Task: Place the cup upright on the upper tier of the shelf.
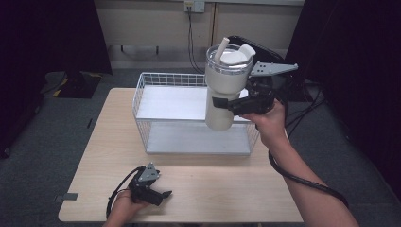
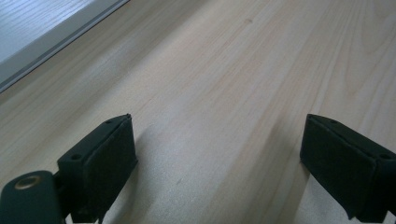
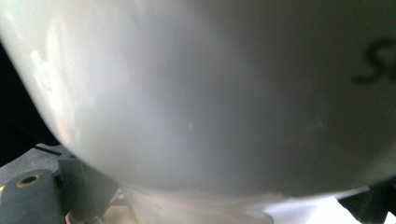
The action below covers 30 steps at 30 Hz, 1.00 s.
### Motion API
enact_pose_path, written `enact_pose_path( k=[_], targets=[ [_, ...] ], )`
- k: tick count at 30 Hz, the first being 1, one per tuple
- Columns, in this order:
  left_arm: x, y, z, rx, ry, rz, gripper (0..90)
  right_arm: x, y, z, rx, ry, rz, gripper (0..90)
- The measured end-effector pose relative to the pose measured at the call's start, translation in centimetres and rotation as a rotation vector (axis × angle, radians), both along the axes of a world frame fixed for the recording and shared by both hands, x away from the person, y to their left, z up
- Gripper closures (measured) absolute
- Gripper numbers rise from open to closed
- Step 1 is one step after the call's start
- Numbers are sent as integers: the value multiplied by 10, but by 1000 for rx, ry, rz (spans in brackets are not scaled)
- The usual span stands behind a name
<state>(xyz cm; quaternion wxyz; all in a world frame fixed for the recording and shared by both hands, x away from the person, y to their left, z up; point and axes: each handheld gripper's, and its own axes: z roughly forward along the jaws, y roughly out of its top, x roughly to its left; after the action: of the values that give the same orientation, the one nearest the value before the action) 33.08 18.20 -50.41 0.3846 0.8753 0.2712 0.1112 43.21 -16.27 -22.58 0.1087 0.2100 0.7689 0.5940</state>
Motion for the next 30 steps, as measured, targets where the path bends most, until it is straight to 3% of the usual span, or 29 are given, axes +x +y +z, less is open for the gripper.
enact_pose_path(
  k=[30],
  targets=[
    [0,0,0,3,2,0,99,38,14,2,11,-4,-89,94]
  ],
)
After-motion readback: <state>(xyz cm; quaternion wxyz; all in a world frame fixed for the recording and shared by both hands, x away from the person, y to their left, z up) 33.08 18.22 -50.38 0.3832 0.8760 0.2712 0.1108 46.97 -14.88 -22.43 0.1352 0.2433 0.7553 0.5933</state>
